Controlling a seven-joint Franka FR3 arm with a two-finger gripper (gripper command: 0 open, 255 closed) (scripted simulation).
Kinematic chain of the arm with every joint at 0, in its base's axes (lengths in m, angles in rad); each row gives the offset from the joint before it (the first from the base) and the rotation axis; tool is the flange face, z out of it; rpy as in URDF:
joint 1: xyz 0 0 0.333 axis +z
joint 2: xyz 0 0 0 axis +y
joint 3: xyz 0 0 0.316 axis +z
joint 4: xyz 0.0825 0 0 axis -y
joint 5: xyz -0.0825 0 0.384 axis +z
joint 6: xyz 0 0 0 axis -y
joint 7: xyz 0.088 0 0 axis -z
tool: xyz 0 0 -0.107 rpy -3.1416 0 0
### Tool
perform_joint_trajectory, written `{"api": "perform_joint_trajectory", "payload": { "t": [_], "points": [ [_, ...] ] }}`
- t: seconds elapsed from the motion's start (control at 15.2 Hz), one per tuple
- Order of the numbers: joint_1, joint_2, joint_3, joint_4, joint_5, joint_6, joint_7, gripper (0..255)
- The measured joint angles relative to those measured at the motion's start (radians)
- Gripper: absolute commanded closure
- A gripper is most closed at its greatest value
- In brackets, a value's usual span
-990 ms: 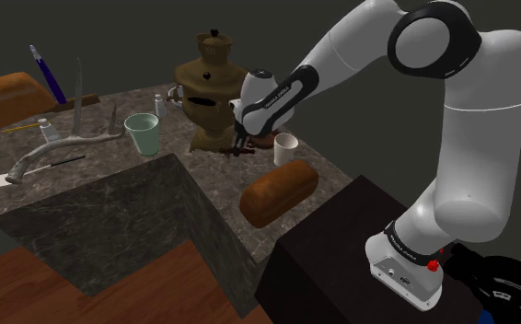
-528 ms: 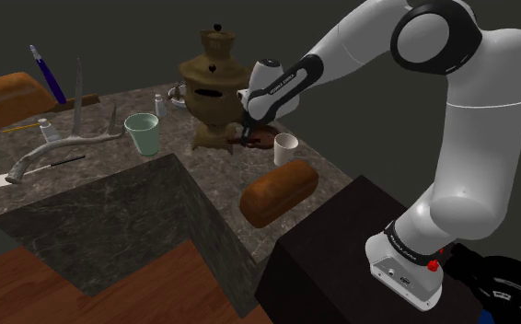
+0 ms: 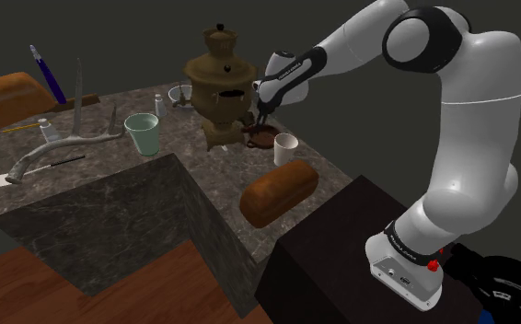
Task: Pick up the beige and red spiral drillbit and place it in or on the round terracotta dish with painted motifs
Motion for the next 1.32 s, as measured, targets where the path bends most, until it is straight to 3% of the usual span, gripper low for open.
{"api": "perform_joint_trajectory", "payload": {
  "t": [0.46, 1.32],
  "points": [
    [-0.116, 0.095, -0.002, 0.191, 0.017, -0.100, -0.135, 255],
    [-0.122, 0.230, -0.004, 0.250, 0.016, -0.020, -0.152, 255]
  ]
}}
